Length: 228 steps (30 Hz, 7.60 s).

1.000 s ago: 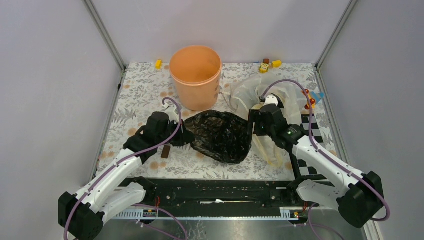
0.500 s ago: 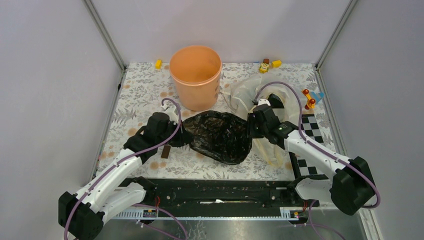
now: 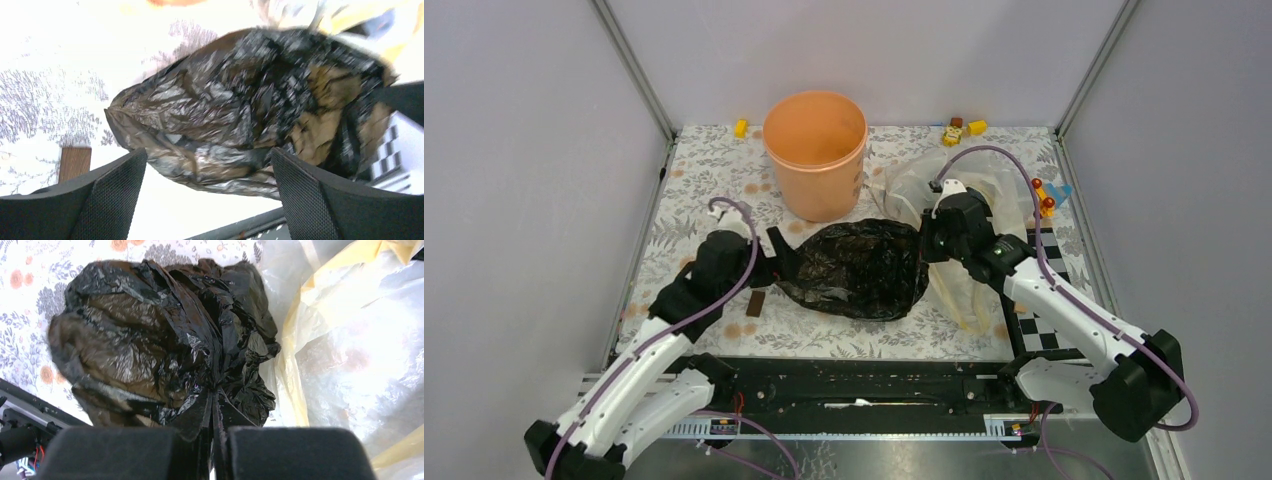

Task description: Put the trash bags into the trash bin

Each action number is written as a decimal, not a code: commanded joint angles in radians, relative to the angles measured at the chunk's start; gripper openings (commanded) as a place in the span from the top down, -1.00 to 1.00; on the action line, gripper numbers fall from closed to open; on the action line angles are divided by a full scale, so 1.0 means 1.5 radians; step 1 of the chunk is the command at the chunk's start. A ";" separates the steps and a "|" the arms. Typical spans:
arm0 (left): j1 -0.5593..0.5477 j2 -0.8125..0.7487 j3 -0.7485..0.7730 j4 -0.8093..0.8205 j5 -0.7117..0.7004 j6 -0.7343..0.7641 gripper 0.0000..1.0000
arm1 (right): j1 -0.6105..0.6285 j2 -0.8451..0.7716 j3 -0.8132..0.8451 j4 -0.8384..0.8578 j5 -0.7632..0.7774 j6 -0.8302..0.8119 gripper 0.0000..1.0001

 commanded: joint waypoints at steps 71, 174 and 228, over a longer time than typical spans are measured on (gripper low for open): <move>-0.355 0.620 0.053 0.633 -0.119 0.232 1.00 | -0.008 0.010 0.106 -0.080 0.029 -0.025 1.00; -0.323 0.182 0.367 -0.172 -0.212 0.115 -0.93 | -0.007 0.012 0.278 -0.152 0.119 -0.061 1.00; -0.026 -0.122 -0.263 0.225 0.087 -0.195 -0.59 | -0.013 0.060 0.277 -0.140 0.119 -0.087 1.00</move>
